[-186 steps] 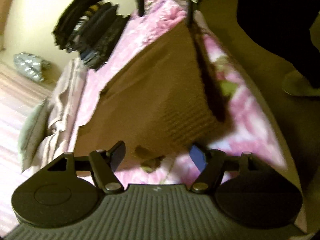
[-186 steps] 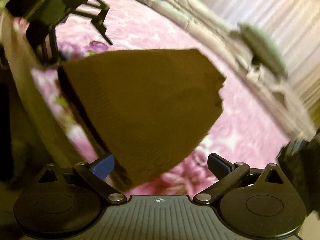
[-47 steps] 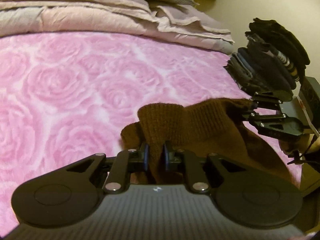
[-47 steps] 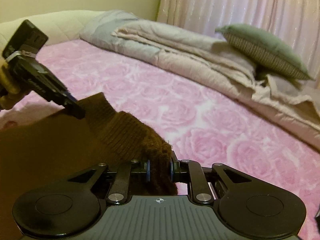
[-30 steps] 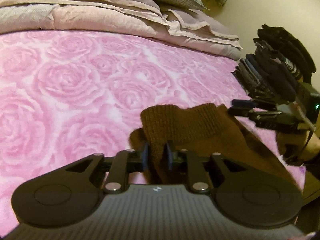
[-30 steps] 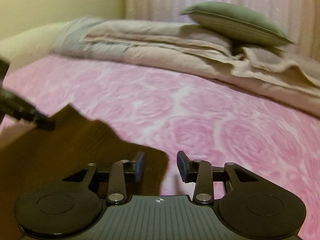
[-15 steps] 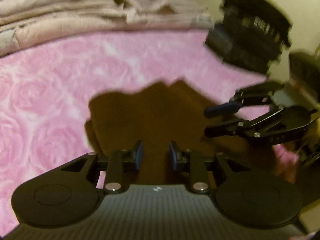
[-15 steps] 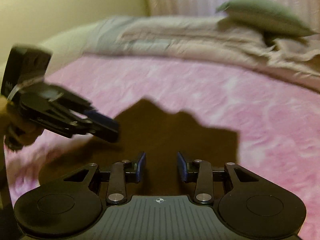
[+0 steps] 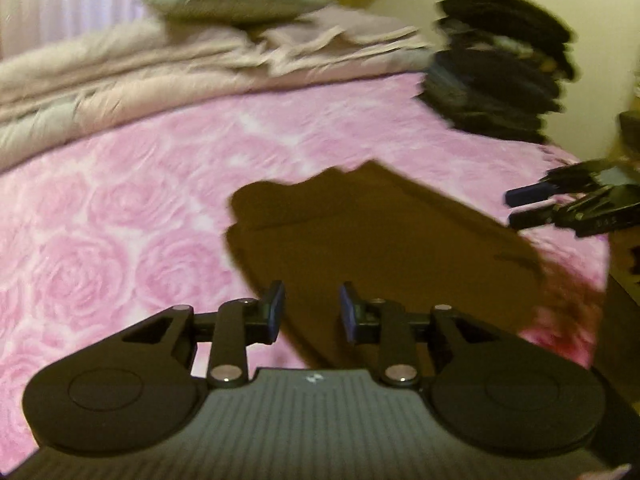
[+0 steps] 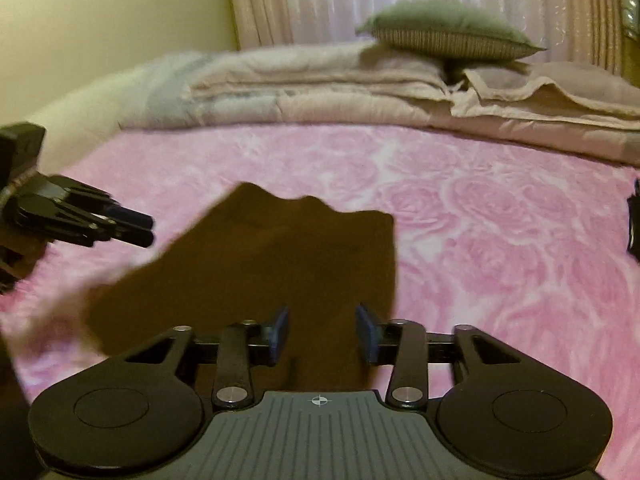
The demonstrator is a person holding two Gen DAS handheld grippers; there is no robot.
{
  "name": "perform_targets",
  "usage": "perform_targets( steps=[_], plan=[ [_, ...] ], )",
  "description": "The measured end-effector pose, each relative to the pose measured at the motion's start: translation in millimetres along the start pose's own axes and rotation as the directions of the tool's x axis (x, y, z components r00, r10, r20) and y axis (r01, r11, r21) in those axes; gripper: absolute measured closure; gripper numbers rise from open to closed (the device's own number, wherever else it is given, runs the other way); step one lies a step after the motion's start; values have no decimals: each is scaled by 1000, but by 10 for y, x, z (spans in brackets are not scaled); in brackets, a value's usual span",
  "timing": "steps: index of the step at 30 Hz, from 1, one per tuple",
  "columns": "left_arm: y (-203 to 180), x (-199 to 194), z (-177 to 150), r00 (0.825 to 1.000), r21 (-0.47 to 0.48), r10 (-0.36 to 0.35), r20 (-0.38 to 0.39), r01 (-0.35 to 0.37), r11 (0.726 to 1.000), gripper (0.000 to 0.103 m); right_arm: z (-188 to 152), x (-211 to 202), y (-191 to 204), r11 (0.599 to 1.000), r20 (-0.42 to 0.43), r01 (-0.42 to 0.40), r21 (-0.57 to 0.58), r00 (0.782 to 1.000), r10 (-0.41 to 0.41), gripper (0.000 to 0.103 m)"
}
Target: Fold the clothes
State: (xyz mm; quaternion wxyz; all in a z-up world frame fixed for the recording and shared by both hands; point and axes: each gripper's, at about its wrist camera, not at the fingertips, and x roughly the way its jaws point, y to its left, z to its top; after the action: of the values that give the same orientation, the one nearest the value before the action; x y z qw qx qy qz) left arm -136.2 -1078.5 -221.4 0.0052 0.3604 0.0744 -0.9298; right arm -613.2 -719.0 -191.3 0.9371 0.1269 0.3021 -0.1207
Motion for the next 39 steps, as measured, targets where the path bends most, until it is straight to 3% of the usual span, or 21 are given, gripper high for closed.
perform_targets(
  steps=[1,4,6,10,12,15,17,20,23,24,28,29,31,34,36,39],
  plan=[
    [-96,-4,-54,1000,25,-5,-16,6,1000,74,-88,-20,57,1000,2,-10,19,1000,10,37],
    [-381,-10,-221,998,100,-16,-68,23,995,73,-408,47,136,999,-74,32,43,997,-29,37],
    [-514,86,-409,992,150,21,-122,-3,989,72,-541,59,135,996,-114,59,62,992,-51,37],
    [-608,-105,-464,995,180,63,-73,-49,982,71,-583,-192,266,994,-84,106,26,991,-103,37],
    [-732,-246,-475,992,293,122,-23,-110,950,66,-592,-294,403,987,-59,142,-75,987,-147,37],
    [-1046,-388,-605,983,514,179,46,-177,840,53,-737,-377,710,927,-7,187,-326,980,-200,23],
    [-1270,-366,-748,977,666,199,73,-197,720,51,-814,-326,881,871,13,189,-453,979,-205,22],
    [-1483,-190,-963,965,821,246,86,-209,532,51,-861,-125,1048,791,9,183,-584,976,-220,22],
    [-1511,101,-1086,951,902,298,81,-197,385,54,-956,117,1087,687,34,198,-699,969,-245,22],
    [-1490,192,-1106,946,918,313,80,-192,348,54,-981,195,1094,652,39,201,-731,966,-254,22],
    [-1402,369,-1119,938,946,333,100,-193,259,52,-1078,472,1092,517,43,187,-835,960,-277,25],
    [-1380,413,-1122,935,952,338,105,-192,238,55,-1084,519,1078,499,44,184,-847,959,-279,37],
    [-1327,464,-1113,931,958,353,93,-180,224,66,-1083,613,1043,465,45,180,-867,957,-288,43],
    [-1244,446,-1058,934,943,352,67,-174,283,73,-1094,705,966,415,51,185,-891,948,-314,44],
    [-1245,429,-970,936,924,349,40,-168,344,75,-1111,715,884,371,49,180,-911,940,-337,80],
    [-1349,206,-780,954,859,300,4,-157,487,77,-1072,550,759,366,63,194,-910,938,-340,83]
  ],
)
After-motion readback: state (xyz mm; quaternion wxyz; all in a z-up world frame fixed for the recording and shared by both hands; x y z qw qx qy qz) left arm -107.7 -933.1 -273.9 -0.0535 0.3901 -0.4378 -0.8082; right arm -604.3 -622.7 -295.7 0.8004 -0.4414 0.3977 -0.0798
